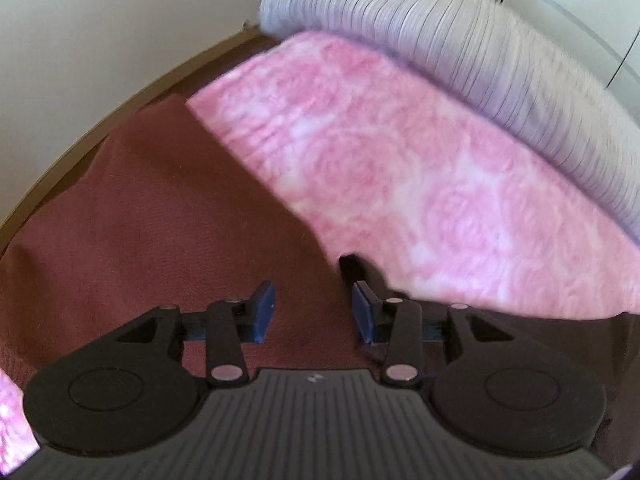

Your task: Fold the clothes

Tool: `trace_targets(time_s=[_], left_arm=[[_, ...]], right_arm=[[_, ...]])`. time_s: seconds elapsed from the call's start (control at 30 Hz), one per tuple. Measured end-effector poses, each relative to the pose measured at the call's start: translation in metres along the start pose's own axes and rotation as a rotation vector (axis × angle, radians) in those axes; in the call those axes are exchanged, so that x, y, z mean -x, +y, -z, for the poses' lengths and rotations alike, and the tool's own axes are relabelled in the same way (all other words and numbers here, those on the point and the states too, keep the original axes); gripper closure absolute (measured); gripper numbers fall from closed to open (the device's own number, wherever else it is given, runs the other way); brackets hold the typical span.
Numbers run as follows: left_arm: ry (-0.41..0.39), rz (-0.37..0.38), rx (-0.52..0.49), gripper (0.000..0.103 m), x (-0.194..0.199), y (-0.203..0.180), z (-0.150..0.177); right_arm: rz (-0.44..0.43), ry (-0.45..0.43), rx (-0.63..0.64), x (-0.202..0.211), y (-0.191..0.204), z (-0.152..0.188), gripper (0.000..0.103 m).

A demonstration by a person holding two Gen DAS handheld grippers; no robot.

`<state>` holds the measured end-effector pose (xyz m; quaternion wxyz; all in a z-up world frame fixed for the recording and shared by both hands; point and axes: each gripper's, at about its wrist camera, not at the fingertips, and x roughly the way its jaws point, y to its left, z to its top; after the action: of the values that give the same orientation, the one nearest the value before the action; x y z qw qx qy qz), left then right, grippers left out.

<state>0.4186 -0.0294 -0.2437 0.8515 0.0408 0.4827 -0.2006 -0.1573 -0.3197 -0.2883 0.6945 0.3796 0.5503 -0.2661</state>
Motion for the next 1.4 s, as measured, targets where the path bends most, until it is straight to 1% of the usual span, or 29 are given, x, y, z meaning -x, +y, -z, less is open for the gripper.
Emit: trace_targets(time_s=[0.03, 0.1, 0.13, 0.17, 0.27, 0.33, 0.43, 0.53, 0.63, 0.67, 0.73, 0.77, 0.87, 0.93, 0.97, 1.0, 1.07, 1.13, 1.2, 1.23, 1.3, 1.4], left_arm=[[0.011, 0.033, -0.021, 0.064, -0.002, -0.005, 0.001], [0.067, 0.08, -0.071, 0.063, -0.015, -0.017, 0.004], [0.104, 0.057, -0.121, 0.063, -0.023, -0.026, 0.009], [0.136, 0.017, -0.165, 0.064, -0.031, -0.032, 0.013], [0.199, -0.092, -0.246, 0.065, -0.05, -0.042, 0.028], [0.168, -0.123, -0.289, 0.065, -0.043, -0.051, 0.03], [0.074, -0.168, -0.392, 0.066, -0.021, -0.073, 0.033], [-0.001, -0.184, -0.462, 0.065, 0.001, -0.099, 0.036], [-0.062, -0.185, -0.532, 0.064, 0.023, -0.134, 0.043], [-0.073, -0.175, -0.548, 0.062, 0.028, -0.148, 0.047], [-0.085, -0.136, -0.577, 0.061, 0.038, -0.177, 0.058], [-0.087, -0.114, -0.594, 0.061, 0.043, -0.193, 0.066], [-0.091, -0.09, -0.662, 0.06, 0.059, -0.246, 0.099], [-0.084, -0.073, -0.698, 0.06, 0.072, -0.283, 0.129], [-0.078, -0.081, -0.707, 0.059, 0.078, -0.299, 0.144], [-0.067, -0.085, -0.716, 0.057, 0.084, -0.316, 0.161], [-0.017, -0.073, -0.734, 0.057, 0.09, -0.355, 0.202], [0.034, -0.058, -0.769, 0.057, 0.092, -0.396, 0.241], [0.076, -0.018, -0.818, 0.057, 0.096, -0.44, 0.278], [0.084, 0.012, -0.85, 0.057, 0.1, -0.464, 0.295], [0.087, 0.065, -0.91, 0.057, 0.107, -0.505, 0.318], [0.076, 0.153, -0.976, 0.056, 0.116, -0.56, 0.339]], right_arm=[[-0.003, 0.001, 0.005, 0.0, 0.002, 0.001, 0.057], [-0.01, 0.002, 0.023, 0.001, 0.006, 0.002, 0.057], [-0.011, 0.005, 0.033, 0.0, 0.008, 0.002, 0.057], [-0.008, 0.008, 0.044, -0.001, 0.01, 0.002, 0.057], [-0.006, -0.002, 0.051, 0.002, 0.009, 0.002, 0.057], [-0.005, -0.018, 0.039, 0.009, 0.003, 0.003, 0.057], [0.011, -0.05, -0.002, 0.021, -0.017, 0.007, 0.057], [0.043, -0.075, -0.073, 0.03, -0.05, 0.01, 0.057], [0.076, -0.105, -0.138, 0.042, -0.096, 0.012, 0.057], [0.093, -0.12, -0.147, 0.046, -0.115, 0.012, 0.057], [0.131, -0.154, -0.163, 0.057, -0.154, 0.01, 0.057], [0.153, -0.174, -0.173, 0.068, -0.179, 0.01, 0.057], [0.23, -0.245, -0.21, 0.092, -0.261, 0.001, 0.057], [0.289, -0.293, -0.241, 0.104, -0.319, -0.009, 0.057], [0.319, -0.317, -0.258, 0.11, -0.35, -0.015, 0.057], [0.343, -0.328, -0.271, 0.112, -0.378, -0.023, 0.057], [0.387, -0.35, -0.285, 0.115, -0.431, -0.042, 0.057], [0.407, -0.375, -0.221, 0.115, -0.465, -0.064, 0.057], [0.418, -0.397, -0.11, 0.111, -0.485, -0.087, 0.057], [0.441, -0.393, -0.023, 0.108, -0.491, -0.101, 0.057], [0.528, -0.365, 0.168, 0.099, -0.496, -0.117, 0.057], [0.564, -0.27, 0.565, 0.088, -0.49, -0.114, 0.057]])
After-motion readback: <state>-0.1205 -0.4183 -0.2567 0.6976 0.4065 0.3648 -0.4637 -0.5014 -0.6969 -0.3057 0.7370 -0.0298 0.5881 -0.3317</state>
